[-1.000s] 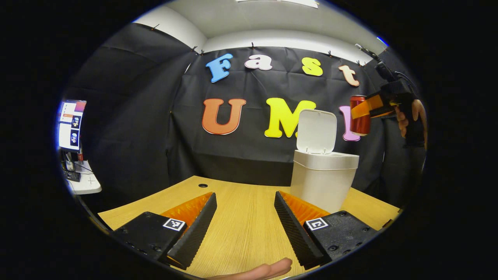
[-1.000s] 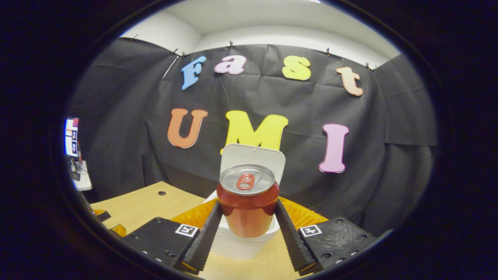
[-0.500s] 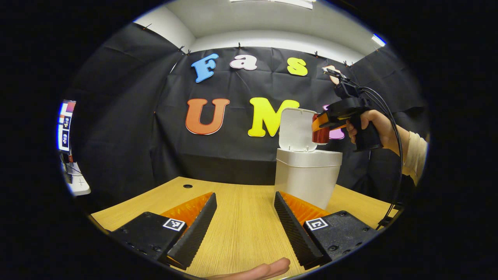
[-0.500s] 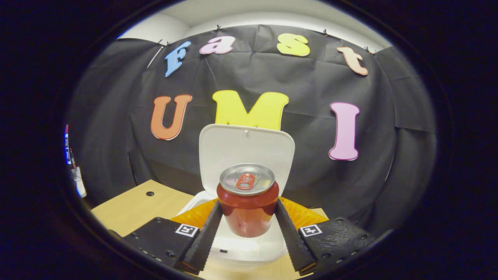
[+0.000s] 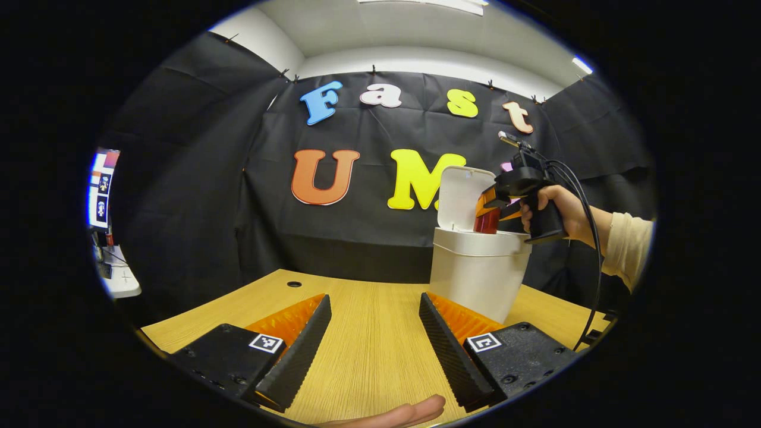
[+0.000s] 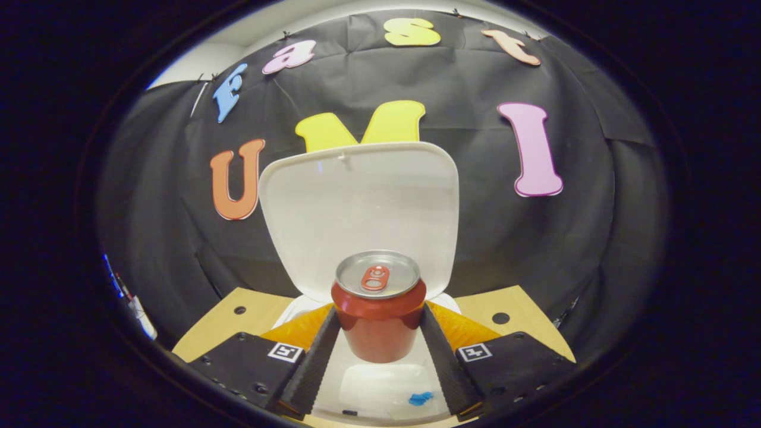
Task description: Press the lid of the desktop garbage bin to open it, pick up the crumpled paper on the desktop and throw it into the bin, then pick up the pop can on the desktop and drop it into the bin, and finally close the garbage bin lid.
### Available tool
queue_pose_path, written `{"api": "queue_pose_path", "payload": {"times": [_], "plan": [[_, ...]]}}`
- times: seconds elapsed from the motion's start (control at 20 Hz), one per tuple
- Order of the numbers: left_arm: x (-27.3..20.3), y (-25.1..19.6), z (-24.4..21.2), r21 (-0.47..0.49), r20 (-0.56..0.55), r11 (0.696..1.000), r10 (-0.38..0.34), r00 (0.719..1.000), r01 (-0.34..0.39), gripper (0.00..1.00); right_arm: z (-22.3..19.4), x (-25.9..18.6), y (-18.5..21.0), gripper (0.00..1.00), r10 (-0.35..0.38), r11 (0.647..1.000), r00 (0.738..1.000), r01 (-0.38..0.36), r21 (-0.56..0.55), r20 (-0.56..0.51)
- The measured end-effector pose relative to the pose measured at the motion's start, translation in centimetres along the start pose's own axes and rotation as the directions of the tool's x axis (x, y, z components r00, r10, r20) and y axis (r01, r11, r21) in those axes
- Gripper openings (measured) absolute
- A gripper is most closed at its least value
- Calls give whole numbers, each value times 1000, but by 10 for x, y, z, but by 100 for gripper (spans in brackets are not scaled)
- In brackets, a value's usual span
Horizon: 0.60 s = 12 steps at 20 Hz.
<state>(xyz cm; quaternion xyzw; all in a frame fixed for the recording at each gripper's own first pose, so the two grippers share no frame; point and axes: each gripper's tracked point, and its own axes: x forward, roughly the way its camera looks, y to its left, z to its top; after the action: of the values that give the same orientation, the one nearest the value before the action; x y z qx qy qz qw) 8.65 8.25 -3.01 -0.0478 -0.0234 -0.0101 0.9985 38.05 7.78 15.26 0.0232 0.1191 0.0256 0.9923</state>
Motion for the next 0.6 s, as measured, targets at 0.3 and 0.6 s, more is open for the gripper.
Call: {"api": "queue_pose_path", "payload": {"times": [0.3, 0.6], "plan": [[3, 1, 5, 7, 5, 1000, -14, 1000, 14, 96, 1, -7, 13, 80, 15, 1000, 1000, -15, -9, 13], [4, 3, 4, 0, -5, 1000, 4, 1000, -4, 96, 15, -29, 25, 79, 36, 997, 998, -32, -67, 60]]}}
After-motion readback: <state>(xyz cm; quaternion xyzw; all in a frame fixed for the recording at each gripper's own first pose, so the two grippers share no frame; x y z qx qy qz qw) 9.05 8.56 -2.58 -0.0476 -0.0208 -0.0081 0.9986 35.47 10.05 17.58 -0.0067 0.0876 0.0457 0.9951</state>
